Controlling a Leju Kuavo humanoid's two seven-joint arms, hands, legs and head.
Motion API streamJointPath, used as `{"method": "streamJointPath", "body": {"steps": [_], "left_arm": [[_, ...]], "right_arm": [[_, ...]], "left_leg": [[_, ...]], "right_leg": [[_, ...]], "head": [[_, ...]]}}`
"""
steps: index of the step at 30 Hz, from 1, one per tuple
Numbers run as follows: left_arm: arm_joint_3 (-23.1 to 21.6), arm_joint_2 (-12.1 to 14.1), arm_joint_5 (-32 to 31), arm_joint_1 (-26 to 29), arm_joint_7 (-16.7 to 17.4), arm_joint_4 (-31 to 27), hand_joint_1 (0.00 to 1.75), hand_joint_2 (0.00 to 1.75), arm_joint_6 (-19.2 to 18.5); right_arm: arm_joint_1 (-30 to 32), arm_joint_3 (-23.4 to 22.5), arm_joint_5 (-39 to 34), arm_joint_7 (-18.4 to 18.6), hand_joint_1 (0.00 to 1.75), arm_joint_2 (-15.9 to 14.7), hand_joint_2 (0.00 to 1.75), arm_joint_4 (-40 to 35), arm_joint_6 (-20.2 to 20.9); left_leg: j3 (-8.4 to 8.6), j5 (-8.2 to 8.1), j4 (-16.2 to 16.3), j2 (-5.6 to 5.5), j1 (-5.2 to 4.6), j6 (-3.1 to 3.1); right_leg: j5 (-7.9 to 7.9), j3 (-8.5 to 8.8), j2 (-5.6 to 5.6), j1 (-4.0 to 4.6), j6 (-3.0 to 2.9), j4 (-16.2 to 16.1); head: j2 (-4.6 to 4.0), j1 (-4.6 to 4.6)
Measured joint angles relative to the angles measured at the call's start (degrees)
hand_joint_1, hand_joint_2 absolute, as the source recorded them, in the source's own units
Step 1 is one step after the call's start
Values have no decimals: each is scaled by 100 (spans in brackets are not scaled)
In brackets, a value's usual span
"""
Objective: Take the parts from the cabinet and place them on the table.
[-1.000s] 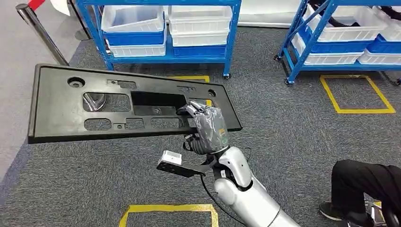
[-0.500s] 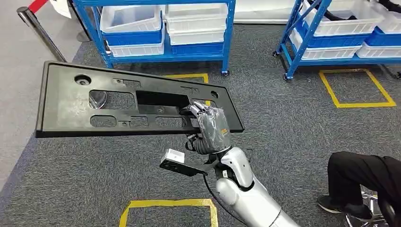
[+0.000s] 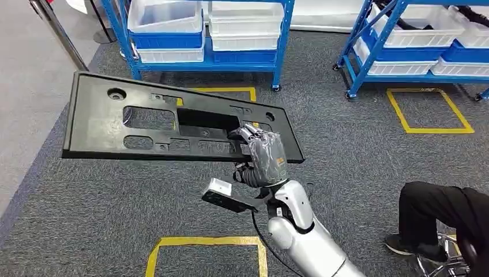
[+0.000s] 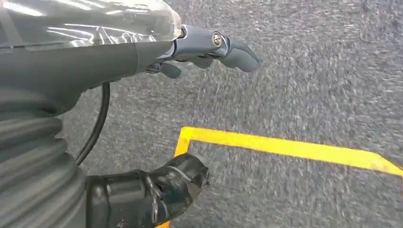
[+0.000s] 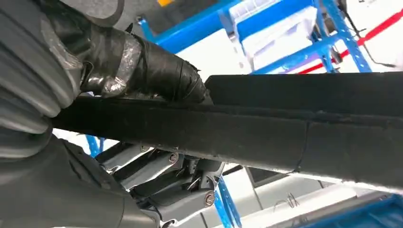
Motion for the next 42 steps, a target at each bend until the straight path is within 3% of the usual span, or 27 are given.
{"method": "streamJointPath", "body": {"steps": [1, 3, 4, 5, 8, 9, 10, 11, 13, 14, 15, 16, 18, 19, 20, 23, 24, 26, 28, 29, 30, 32, 34, 35, 39, 41, 42], "left_arm": [[0, 0, -2, 1, 7, 0, 0, 175, 0], [-2, -2, -6, 0, 9, 0, 0, 175, 0], [-2, -18, -13, -1, 9, 2, 0, 175, 0], [-2, -37, -28, -6, 9, 2, 0, 175, 2], [-2, -39, -35, -5, 15, 2, 0, 175, 2], [-2, -35, -35, -9, 15, 0, 0, 175, 4], [-2, -28, -35, -5, 15, 0, 0, 175, 6], [-2, -31, -37, -3, 17, 2, 0, 175, 7], [-2, -33, -37, -1, 24, 2, 0, 175, 7], [-2, -31, -37, 2, 33, 2, 0, 175, 7], [-2, -26, -39, 2, 41, 2, 0, 175, 7], [-2, -24, -39, 3, 42, 2, 0, 175, 9], [-2, -11, -42, 6, 50, 2, 0, 175, 9], [-2, -9, -44, 3, 48, 0, 0, 175, 9], [-2, -9, -44, 7, 55, 2, 0, 175, 9], [-2, -7, -48, 0, 57, 0, 0, 175, 11], [-4, -9, -57, 1, 25, 2, 0, 175, 9], [-7, -17, -70, 3, -81, 0, 0, 175, -9], [-7, -17, -79, 8, -116, 2, 0, 175, -9], [-7, -15, -79, 12, -118, 2, 0, 175, -9], [-7, -15, -79, 13, -122, 2, 0, 175, -9], [-7, -17, -79, 9, -125, 2, 0, 175, -11], [-7, -35, -79, 7, -127, 2, 0, 175, -11], [-7, -37, -79, 7, -127, 2, 0, 175, -9], [-7, -39, -83, 2, -111, 2, 0, 175, -9], [-7, -39, -87, 7, -114, 0, 0, 175, -9], [-7, -42, -90, 7, -114, 2, 0, 175, -9]], "right_arm": [[22, -13, 0, 0, 175, -9, 175, 0, -2], [22, -31, 0, 0, 175, -11, 175, -6, -2], [19, -35, 0, 0, 175, -11, 175, -26, -2], [20, -35, 0, 0, 175, -11, 175, -39, -2], [26, -61, -2, 0, 175, -20, 175, -48, -2], [28, -68, -2, 0, 175, -17, 175, -55, -2], [23, -68, -2, 0, 175, -17, 175, -59, -2], [17, -68, -2, 0, 175, -15, 175, -70, -2], [28, -68, -2, 0, 175, -15, 175, -81, -2], [43, -68, -2, 0, 175, -17, 175, -81, -2], [60, -68, -15, 0, 175, -20, 175, -81, -2], [67, -70, -24, 0, 175, -20, 175, -81, -2], [66, -83, -28, 0, 175, -20, 175, -81, -2], [66, -92, -35, 0, 175, -17, 175, -83, -2], [62, -103, -37, 0, 175, -20, 175, -83, -2], [87, -123, -44, 0, 175, -24, 175, -83, -4], [89, -140, -44, 0, 175, -31, 175, -85, -11], [105, -193, -42, 0, 175, -48, 175, -87, -22], [126, -214, -39, 7, 175, -61, 175, -87, -28], [150, -223, -37, 7, 175, -70, 175, -87, -28], [180, -225, -37, 9, 175, -83, 175, -87, -28], [207, -230, -35, 11, 175, -105, 175, -85, -28], [204, -236, -35, 9, 175, -109, 175, -94, -31], [203, -256, -35, 9, 175, -109, 175, -101, -31], [236, -326, -33, 11, 175, -131, 175, -149, -42], [256, -365, -31, 13, 175, -138, 175, -188, -53], [256, -378, -31, 13, 175, -138, 175, -197, -61]], "left_leg": [[-6, 8, 0, -1, -9, -2], [3, 16, 0, -1, -35, -14], [1, 19, -2, 7, -25, -18], [-25, 35, 9, 11, -59, -61], [-28, 85, -48, 33, -24, -158], [-33, 55, -39, 31, -51, -194], [-69, -33, 39, 10, -35, -212], [-200, -264, 338, 4, -30, -226], [-547, -672, 1158, 3, -8, -279], [-694, -781, 1506, 4, 2, -307], [-717, -750, 1596, 4, 16, -323], [-615, -602, 1418, 4, 32, -336], [-134, -128, 520, -19, 65, -359], [66, -72, 71, -149, 92, -359], [134, -155, 37, -219, 55, -359], [79, -98, 38, -148, 25, -247], [85, -57, -12, -109, 66, -186], [76, -10, -41, -35, 82, -90], [44, 1, -41, 28, 75, -70], [32, 4, -39, 62, 72, -68], [30, 5, -37, 103, 70, -68], [43, 0, -35, 168, 74, -76], [77, -19, -32, 230, 75, -107], [72, -21, -38, 255, 56, -148], [93, -12, -62, 390, 27, -286], [8, -211, 130, 178, 51, -333], [-150, -446, 495, 88, 53, -324]], "right_leg": [[140, 152, 0, 5, -27, -218], [591, 771, 2, 49, -145, -1258], [580, 968, -12, 86, -230, -1666], [588, 993, -20, 98, -241, -1734], [626, 970, 5, 131, -281, -1768], [692, 1015, 1, 37, -332, -1884], [725, 1038, -13, 41, -341, -1939], [749, 1028, -16, 29, -380, -1954], [751, 998, -15, 35, -383, -1947], [753, 980, -13, 34, -383, -1934], [756, 962, 16, 28, -378, -1909], [754, 945, 39, 18, -370, -1875], [728, 912, 103, -2, -331, -1794], [710, 879, 127, -7, -303, -1734], [707, 837, 140, 32, -269, -1710], [773, 787, 225, 10, -150, -1712], [785, 778, 247, 25, -114, -1710], [512, 661, 118, 5, -66, -1418], [60, 280, 86, -22, -15, -557], [-80, 103, 84, -33, 4, -164], [-86, 28, 78, -47, 18, 30], [256, 295, 38, -56, 15, -442], [710, 846, -111, -50, -29, -1473], [584, 959, -319, 11, -65, -1684], [660, 889, -123, 38, -179, -1752], [706, 913, -58, -10, -260, -1806], [712, 900, -26, -3, -305, -1806]], "head": [[0, 2], [0, 2], [0, 2], [0, -5], [0, 0], [0, -2], [0, 0], [0, -7], [0, -4], [0, -4], [0, -7], [0, -7], [0, -7], [0, -4], [0, -9], [0, -4], [0, -4], [0, 15], [0, 11], [0, 11], [0, 9], [0, 9], [0, 11], [0, 11], [0, 4], [0, 2], [0, -2]]}}
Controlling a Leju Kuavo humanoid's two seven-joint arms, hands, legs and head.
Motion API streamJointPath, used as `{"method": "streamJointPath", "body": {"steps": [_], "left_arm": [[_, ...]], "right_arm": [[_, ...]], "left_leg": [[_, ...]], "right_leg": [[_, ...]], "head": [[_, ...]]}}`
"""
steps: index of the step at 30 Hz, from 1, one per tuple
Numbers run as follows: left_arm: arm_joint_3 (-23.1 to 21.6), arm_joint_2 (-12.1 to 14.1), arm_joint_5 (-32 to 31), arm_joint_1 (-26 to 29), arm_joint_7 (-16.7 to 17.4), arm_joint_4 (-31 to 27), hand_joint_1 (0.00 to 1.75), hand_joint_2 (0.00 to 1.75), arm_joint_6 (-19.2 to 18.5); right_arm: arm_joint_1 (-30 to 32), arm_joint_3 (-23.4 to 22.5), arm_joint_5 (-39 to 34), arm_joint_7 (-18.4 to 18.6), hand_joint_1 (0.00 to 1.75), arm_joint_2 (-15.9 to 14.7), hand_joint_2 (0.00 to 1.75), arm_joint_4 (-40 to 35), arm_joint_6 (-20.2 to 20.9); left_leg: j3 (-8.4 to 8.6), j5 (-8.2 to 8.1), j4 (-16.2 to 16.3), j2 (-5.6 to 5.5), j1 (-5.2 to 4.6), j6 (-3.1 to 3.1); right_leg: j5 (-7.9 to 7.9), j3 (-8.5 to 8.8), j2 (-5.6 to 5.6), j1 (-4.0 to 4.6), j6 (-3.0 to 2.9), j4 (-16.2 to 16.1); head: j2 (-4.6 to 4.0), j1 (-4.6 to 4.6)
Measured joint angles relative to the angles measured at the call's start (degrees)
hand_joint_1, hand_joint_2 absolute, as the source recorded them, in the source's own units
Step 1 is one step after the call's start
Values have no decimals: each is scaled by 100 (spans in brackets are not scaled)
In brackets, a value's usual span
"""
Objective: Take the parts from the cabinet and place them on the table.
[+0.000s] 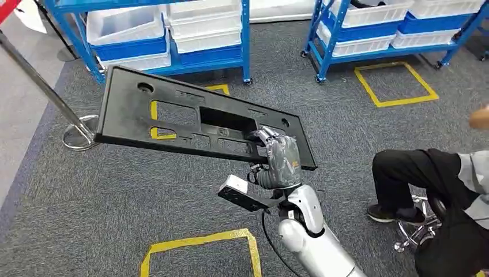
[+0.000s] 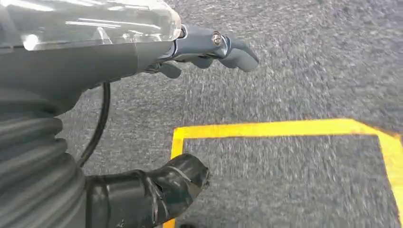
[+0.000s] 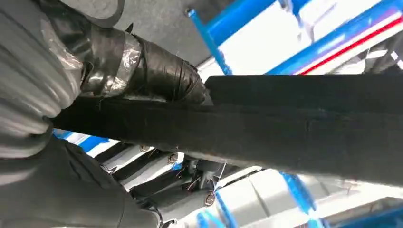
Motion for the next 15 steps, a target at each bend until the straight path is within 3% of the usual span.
{"method": "streamJointPath", "body": {"steps": [2, 3, 4, 5, 7, 8, 9, 12, 13, 14, 15], "left_arm": [[0, 0, -4, 6, 0, 0, 0, 175, 0], [0, 2, -4, 10, 2, 0, 0, 175, 0], [0, 2, -4, 17, 4, 0, 0, 175, 0], [2, 2, -2, 20, 11, -2, 0, 175, 0], [2, 2, -4, 21, 13, -2, 0, 175, 0], [2, 4, -4, 32, 15, 0, 0, 175, 2], [4, 9, -4, 34, 15, -2, 0, 175, 2], [2, 9, -7, 0, 17, -2, 0, 175, 4], [2, -4, -7, -3, 18, 0, 0, 175, 4], [4, -7, -4, 5, 20, 0, 0, 175, 4], [4, -7, -4, 15, 17, -2, 0, 175, 4]], "right_arm": [[49, -44, 2, -4, 175, -2, 175, -26, -22], [85, -72, 2, -4, 175, -9, 175, -28, -26], [123, -92, 2, -4, 175, -18, 175, -28, -28], [150, -118, 2, -4, 175, -26, 175, -35, -33], [186, -188, 2, -4, 175, -28, 175, -83, -50], [198, -236, 2, -4, 175, -31, 175, -114, -68], [204, -282, 0, -4, 175, -37, 175, -142, -92], [304, -437, -9, -4, 175, -83, 175, -208, -122], [328, -487, -9, -4, 175, -111, 175, -236, -127], [352, -527, -9, -4, 175, -125, 175, -254, -142], [355, -575, -9, -4, 175, -151, 175, -284, -153]], "left_leg": [[-423, -423, 939, -66, -9, -5], [-545, -479, 1218, -73, -11, -1], [-543, -391, 1220, -73, -11, 12], [-412, -171, 935, -82, -12, 34], [54, 349, -46, -167, -13, 91], [185, 366, -357, -341, -23, 130], [254, 344, -489, -347, -27, 130], [235, 359, -502, -260, -62, 167], [268, 414, -586, -203, 30, 228], [289, 432, -621, -154, 8, 256], [290, 437, -628, -119, 3, 268]], "right_leg": [[5, -14, 81, 29, -32, 2], [9, -15, 129, 45, -38, 4], [9, -12, 180, 55, -38, 8], [9, -12, 243, 62, -38, 21], [3, -13, 349, 67, -29, 59], [-3, -40, 381, 70, -16, 74], [-5, -81, 432, 88, 3, 122], [59, -118, 504, 49, 112, 70], [42, -131, 528, 73, 146, 85], [-66, -174, 366, 77, 178, 199], [-277, -314, 236, 66, 205, 511]], "head": [[0, 0], [0, 0], [0, 0], [0, 0], [0, 0], [0, 4], [0, 4], [0, 4], [0, 4], [0, 11], [0, 55]]}}
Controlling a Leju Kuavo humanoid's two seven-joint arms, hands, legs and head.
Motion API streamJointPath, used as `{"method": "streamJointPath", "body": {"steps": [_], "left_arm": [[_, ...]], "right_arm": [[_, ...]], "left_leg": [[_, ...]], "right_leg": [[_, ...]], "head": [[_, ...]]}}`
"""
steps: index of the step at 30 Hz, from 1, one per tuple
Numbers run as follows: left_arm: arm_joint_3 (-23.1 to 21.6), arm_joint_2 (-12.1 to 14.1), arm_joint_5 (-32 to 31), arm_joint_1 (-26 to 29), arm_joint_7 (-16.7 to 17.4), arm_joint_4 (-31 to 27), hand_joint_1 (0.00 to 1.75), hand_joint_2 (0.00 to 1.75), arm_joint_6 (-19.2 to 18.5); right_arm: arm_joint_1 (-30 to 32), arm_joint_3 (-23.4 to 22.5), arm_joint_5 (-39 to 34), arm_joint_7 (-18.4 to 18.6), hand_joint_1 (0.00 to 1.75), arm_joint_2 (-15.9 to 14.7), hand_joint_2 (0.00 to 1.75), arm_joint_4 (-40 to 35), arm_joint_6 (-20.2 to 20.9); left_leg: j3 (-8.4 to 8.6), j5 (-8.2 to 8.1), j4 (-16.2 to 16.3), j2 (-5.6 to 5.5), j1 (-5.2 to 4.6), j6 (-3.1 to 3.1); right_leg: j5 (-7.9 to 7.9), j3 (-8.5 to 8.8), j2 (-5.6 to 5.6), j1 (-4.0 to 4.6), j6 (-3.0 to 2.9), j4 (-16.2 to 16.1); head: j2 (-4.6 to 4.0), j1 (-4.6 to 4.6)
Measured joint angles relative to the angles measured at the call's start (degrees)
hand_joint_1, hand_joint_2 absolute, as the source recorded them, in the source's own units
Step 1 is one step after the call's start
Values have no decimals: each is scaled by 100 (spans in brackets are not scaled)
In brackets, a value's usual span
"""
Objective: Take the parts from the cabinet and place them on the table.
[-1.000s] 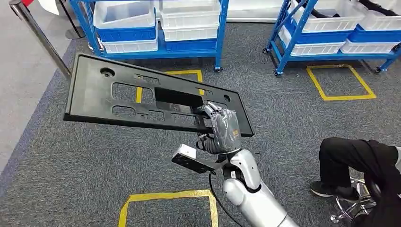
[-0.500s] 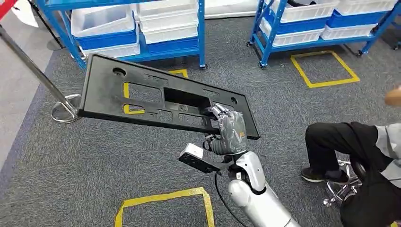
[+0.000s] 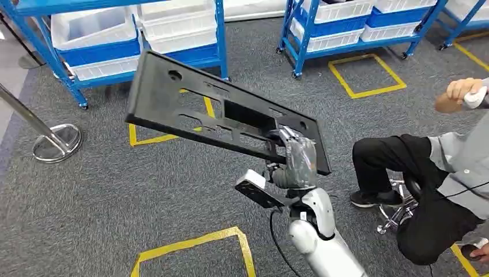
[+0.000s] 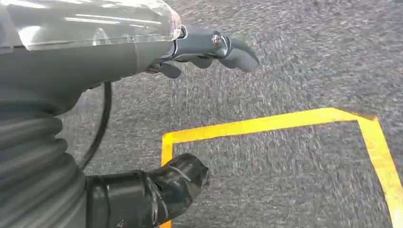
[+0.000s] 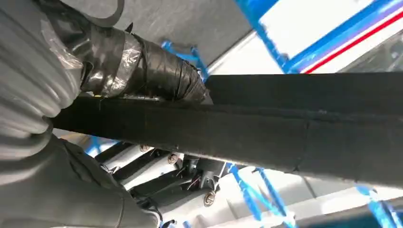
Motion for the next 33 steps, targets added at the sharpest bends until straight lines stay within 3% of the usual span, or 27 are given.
{"method": "streamJointPath", "body": {"steps": [2, 3, 4, 5, 7, 8, 9, 12, 13, 14, 16, 17, 18, 19, 20, 22, 23, 24, 26, 28, 29, 30, 31, 33], "left_arm": [[2, 2, 0, 14, 0, 0, 0, 175, 0], [2, 4, 0, 14, 0, 0, 0, 175, 0], [2, 4, 0, 11, 0, 0, 0, 175, -2], [2, 2, 0, 11, 0, 0, 0, 175, -4], [2, -4, 0, 11, -2, 2, 0, 175, -7], [2, -4, 0, 12, -4, 0, 0, 175, -7], [4, -4, 2, 11, -6, 2, 0, 175, -7], [4, -4, 13, 3, -9, 2, 0, 175, -7], [7, -4, 15, -1, -11, 0, 0, 175, -7], [7, -2, 15, -3, -11, 0, 0, 175, -7], [7, -4, 15, 7, -30, 2, 0, 175, -17], [7, -4, 13, 15, -50, 2, 0, 175, -17], [7, -4, 13, 18, -70, 0, 0, 175, -18], [7, -4, 15, 22, -77, 2, 0, 175, -18], [7, -4, 13, 29, -90, 0, 0, 175, -20], [9, -4, 15, 34, -107, 0, 0, 175, -22], [9, -4, 15, 34, -114, 0, 0, 175, -22], [9, 0, 15, 52, -116, 0, 0, 175, -22], [9, -2, 11, 28, -127, 0, 0, 175, -22], [9, -4, 11, -3, -129, 0, 0, 175, -22], [7, -59, 11, -1, -127, 0, 0, 175, -24], [9, -44, 15, 8, -127, -7, 0, 175, -22], [9, -44, 15, 16, -131, -7, 0, 175, -22], [9, -46, 15, 29, -155, -7, 0, 175, -28]], "right_arm": [[36, -55, -7, 0, 175, -18, 175, -24, -11], [78, -85, -9, 0, 175, -37, 175, -33, -11], [114, -99, -11, -2, 175, -53, 175, -35, -13], [148, -120, -11, -2, 175, -70, 175, -46, -13], [189, -160, -13, -4, 175, -90, 175, -113, -20], [195, -171, -13, -11, 175, -96, 175, -144, -24], [200, -175, -13, -15, 175, -98, 175, -170, -37], [279, -228, -15, -15, 175, -120, 175, -247, -70], [290, -238, -15, -15, 175, -129, 175, -271, -75], [310, -245, -15, -17, 175, -131, 175, -304, -86], [319, -254, -15, -22, 175, -136, 175, -354, -116], [351, -260, -17, -22, 175, -138, 175, -378, -123], [398, -276, -15, -26, 175, -142, 175, -396, -125], [452, -289, -15, -28, 175, -151, 175, -415, -127], [498, -311, -15, -33, 175, -153, 175, -431, -131], [538, -343, -15, -33, 175, -157, 175, -477, -138], [541, -361, -15, -35, 175, -157, 175, -509, -140], [542, -365, -15, -39, 175, -157, 175, -523, -151], [571, -378, -15, -37, 175, -160, 175, -553, -173], [606, -389, -13, -39, 175, -171, 175, -568, -175], [621, -398, -13, -37, 175, -182, 175, -586, -177], [614, -409, -13, -39, 175, -192, 175, -605, -188], [603, -413, -13, -46, 175, -199, 175, -612, -190], [641, -420, -7, -46, 175, -201, 175, -616, -193]], "left_leg": [[-2, -3, 8, 86, -6, 15], [-4, -8, 12, 139, -5, 12], [0, -16, 16, 174, 2, 11], [5, -29, 25, 211, 12, -5], [28, -77, 58, 284, 31, -62], [37, -104, 69, 312, 25, -101], [29, -118, 92, 344, -23, -135], [80, -120, 36, 465, -24, -227], [96, -149, 33, 488, -17, -264], [73, -244, 124, 325, 2, -282], [-242, -667, 798, 117, 6, -267], [-469, -879, 1286, 77, -2, -268], [-662, -990, 1679, 55, -6, -269], [-739, -947, 1814, 51, -6, -260], [-687, -780, 1659, 44, -9, -241], [-330, -269, 829, -8, -14, -184], [-124, -50, 350, -144, -18, -137], [-59, -128, 207, -289, -23, -113], [-32, -134, 140, -223, -50, -119], [-7, -87, 84, -146, -36, -60], [29, -40, 9, -72, 23, -22], [51, -19, -33, -43, 19, 23], [49, -13, -37, 9, 9, 32], [46, -18, -31, 104, 0, 36]], "right_leg": [[-370, -393, -109, -50, 55, 840], [-455, -568, -127, -80, 85, 1192], [-384, -592, -138, -111, 108, 1219], [-208, -496, -160, -133, 125, 1007], [296, 16, -278, -160, 127, 9], [315, 187, -491, -144, 109, -380], [292, 210, -536, -57, 75, -420], [288, 178, -358, -47, -16, -404], [315, 205, -309, -96, -64, -456], [333, 224, -275, -113, -93, -486], [338, 215, -200, -107, -179, -493], [335, 216, -154, -93, -193, -493], [334, 217, -101, -72, -201, -491], [334, 221, -44, -58, -202, -485], [334, 223, 21, -50, -202, -476], [331, 223, 144, -44, -198, -449], [326, 219, 198, -44, -191, -431], [320, 187, 235, -9, -166, -403], [350, 144, 309, -55, -103, -404], [393, 155, 394, -38, -27, -451], [351, 134, 351, -50, -20, -428], [189, 60, 121, -25, 17, -236], [-44, -125, -25, -46, 49, 153], [-401, -527, -133, -95, 107, 1031]], "head": [[0, -2], [0, 0], [0, -2], [0, 0], [0, 0], [0, 2], [0, -2], [0, -9], [0, -13], [0, -13], [0, -18], [0, -18], [0, -18], [0, -18], [0, -18], [0, -18], [0, -18], [0, -11], [0, -7], [0, -11], [0, -16], [0, 29], [0, 50], [0, 50]]}}
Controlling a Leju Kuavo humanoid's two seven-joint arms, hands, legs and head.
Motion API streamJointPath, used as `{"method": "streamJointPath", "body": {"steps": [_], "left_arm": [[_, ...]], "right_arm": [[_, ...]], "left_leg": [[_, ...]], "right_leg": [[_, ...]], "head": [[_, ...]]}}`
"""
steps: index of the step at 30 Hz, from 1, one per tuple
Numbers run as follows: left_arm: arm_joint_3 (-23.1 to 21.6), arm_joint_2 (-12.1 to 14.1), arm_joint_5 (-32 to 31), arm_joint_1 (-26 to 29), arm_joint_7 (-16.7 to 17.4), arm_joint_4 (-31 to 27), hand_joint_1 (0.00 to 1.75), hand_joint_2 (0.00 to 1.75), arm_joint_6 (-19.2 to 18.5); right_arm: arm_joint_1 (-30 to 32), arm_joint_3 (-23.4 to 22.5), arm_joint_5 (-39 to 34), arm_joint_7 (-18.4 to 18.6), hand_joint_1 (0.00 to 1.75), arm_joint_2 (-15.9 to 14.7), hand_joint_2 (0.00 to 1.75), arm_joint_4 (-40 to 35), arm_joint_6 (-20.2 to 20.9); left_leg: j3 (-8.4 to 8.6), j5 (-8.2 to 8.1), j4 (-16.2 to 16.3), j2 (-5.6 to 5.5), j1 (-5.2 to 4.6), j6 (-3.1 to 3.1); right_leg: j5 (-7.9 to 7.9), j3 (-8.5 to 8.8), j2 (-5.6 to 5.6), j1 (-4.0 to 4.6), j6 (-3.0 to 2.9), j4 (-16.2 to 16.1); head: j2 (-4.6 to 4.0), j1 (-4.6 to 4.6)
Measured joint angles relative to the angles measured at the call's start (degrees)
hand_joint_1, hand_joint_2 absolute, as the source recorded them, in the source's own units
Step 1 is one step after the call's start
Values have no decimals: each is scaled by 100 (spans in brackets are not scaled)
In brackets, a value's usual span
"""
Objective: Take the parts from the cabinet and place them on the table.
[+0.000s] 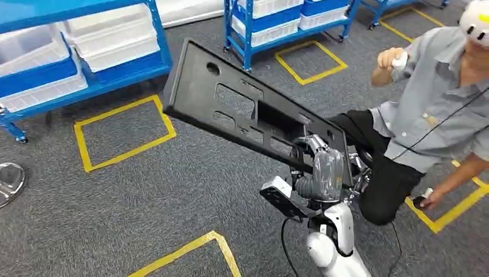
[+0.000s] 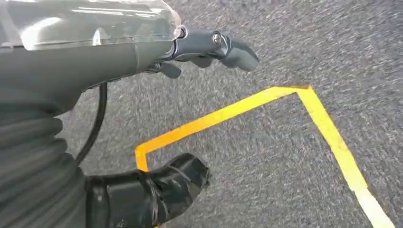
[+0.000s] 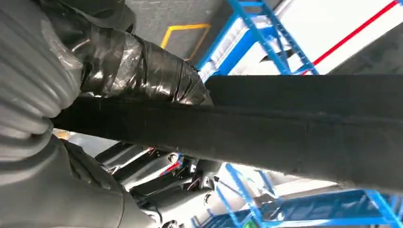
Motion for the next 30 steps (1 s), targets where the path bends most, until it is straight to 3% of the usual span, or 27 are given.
{"method": "streamJointPath", "body": {"steps": [1, 2, 3, 5, 6, 7, 10, 11, 12, 13, 15, 16, 17, 18, 20, 21, 22, 25, 26, 27, 28, 30], "left_arm": [[0, 0, -2, 0, -24, 0, 0, 175, -4], [0, -2, -9, -2, -41, 0, 0, 175, -11], [0, -9, -18, -3, -57, 0, 0, 175, -11], [-4, -37, -20, -4, -74, 0, 0, 175, -11], [-4, -39, -22, -2, -85, 0, 0, 175, -11], [-4, -46, -24, -2, -90, 0, 0, 175, -13], [-7, -59, -24, -21, -103, 0, 0, 175, -11], [-7, -59, -24, -26, -105, 0, 0, 175, -11], [-4, -59, -26, -25, -107, 0, 0, 175, -7], [-2, -61, -24, -12, -107, 0, 0, 175, 0], [-2, -74, -26, -2, -107, 0, 0, 175, 2], [-2, -74, -24, -1, -107, 0, 0, 175, 9], [0, -74, -24, 4, -107, 0, 0, 175, 9], [2, -74, -24, 12, -107, 0, 0, 175, 11], [4, -74, -17, 16, -107, 0, 0, 175, 15], [6, -72, -17, 15, -107, -2, 0, 175, 15], [7, -66, -17, 19, -107, -2, 0, 175, 15], [7, -68, -20, -21, -116, -2, 0, 175, 15], [7, -77, -20, -29, -116, -2, 0, 175, 15], [7, -101, -20, -25, -114, -2, 0, 175, 15], [9, -101, -17, -16, -116, -2, 0, 175, 15], [9, -98, -17, -3, -116, -2, 0, 175, 15]], "right_arm": [[29, -11, 15, -4, 175, -7, 175, 0, -2], [60, -33, 37, -9, 175, -11, 175, 0, -2], [78, -57, 50, -9, 175, -11, 175, -11, -2], [87, -98, 74, -17, 175, -13, 175, -70, -2], [81, -114, 87, -26, 175, -13, 175, -98, -2], [85, -122, 105, -33, 175, -11, 175, -122, -2], [223, -168, 190, -83, 175, -15, 175, -210, -7], [314, -177, 238, -111, 175, -11, 175, -306, -11], [390, -177, 289, -140, 175, -7, 175, -394, -26], [443, -177, 333, -161, 175, 6, 175, -464, -41], [598, -177, 424, -199, 175, 26, 175, -585, -100], [692, -175, 456, -205, 175, 26, 175, -640, -127], [796, -175, 479, -208, 175, 26, 175, -706, -144], [875, -175, 496, -214, 175, 26, 175, -776, -153], [973, -173, 529, -230, 175, 28, 175, -898, -170], [1000, -170, 540, -238, 175, 28, 175, -957, -201], [1013, -170, 546, -245, 175, 28, 175, -995, -234], [1107, -170, 553, -251, 175, 28, 175, -1081, -236], [1123, -170, 555, -251, 175, 28, 175, -1113, -238], [1154, -170, 555, -251, 175, 28, 175, -1132, -240], [1151, -170, 555, -251, 175, 28, 175, -1161, -240], [1158, -170, 555, -254, 175, 28, 175, -1180, -240]], "left_leg": [[-1, -5, 3, 49, 0, -4], [4, -15, 8, 88, 5, -11], [12, -30, 15, 128, 11, -26], [42, -81, 51, 203, 18, -83], [39, -110, 66, 234, -18, -130], [28, -128, 98, 264, -41, -166], [74, -114, 39, 393, -36, -251], [48, -187, 65, 327, -11, -289], [13, -318, 229, 132, -4, -289], [-134, -512, 556, 29, -5, -282], [-618, -940, 1550, -56, -12, -299], [-786, -998, 1859, -59, -13, -297], [-828, -907, 1891, -60, -14, -283], [-743, -702, 1656, -66, -18, -266], [-313, -137, 666, -142, -21, -211], [-143, -52, 233, -335, -22, -162], [-100, -91, 151, -427, -29, -158], [-91, -67, 163, -329, -73, -116], [-65, -18, 80, -279, -25, -61], [-32, 19, 32, -189, -10, -23], [-25, 33, 8, -155, -6, 19], [-36, 34, 12, -67, -18, 19]], "right_leg": [[-30, -103, -9, -19, 23, 216], [86, -68, -25, -34, 41, 141], [291, 92, -46, -49, 50, -161], [759, 650, -203, -60, 35, -1195], [671, 772, -378, 0, 25, -1420], [686, 779, -329, 25, -40, -1477], [693, 742, -207, 58, -122, -1481], [723, 785, -170, -14, -182, -1540], [725, 799, -139, -8, -212, -1555], [721, 798, -121, -6, -270, -1555], [713, 802, -27, 22, -294, -1552], [710, 804, 22, 40, -299, -1547], [707, 808, 75, 51, -302, -1537], [705, 810, 134, 58, -304, -1527], [698, 811, 263, 62, -296, -1493], [691, 802, 306, 49, -286, -1477], [690, 768, 345, 82, -250, -1444], [741, 755, 439, 27, -144, -1499], [752, 751, 484, 70, -97, -1500], [667, 727, 344, 52, -93, -1407], [461, 605, 163, 55, -79, -1154], [20, 211, 9, 24, -33, -288]], "head": [[0, 2], [0, 2], [0, 2], [0, 0], [0, 4], [0, -13], [0, -9], [0, -18], [0, -20], [0, -28], [0, -33], [0, -35], [0, -33], [0, -35], [0, -35], [0, -33], [0, -28], [0, -31], [0, -28], [0, -33], [0, 2], [0, -2]]}}
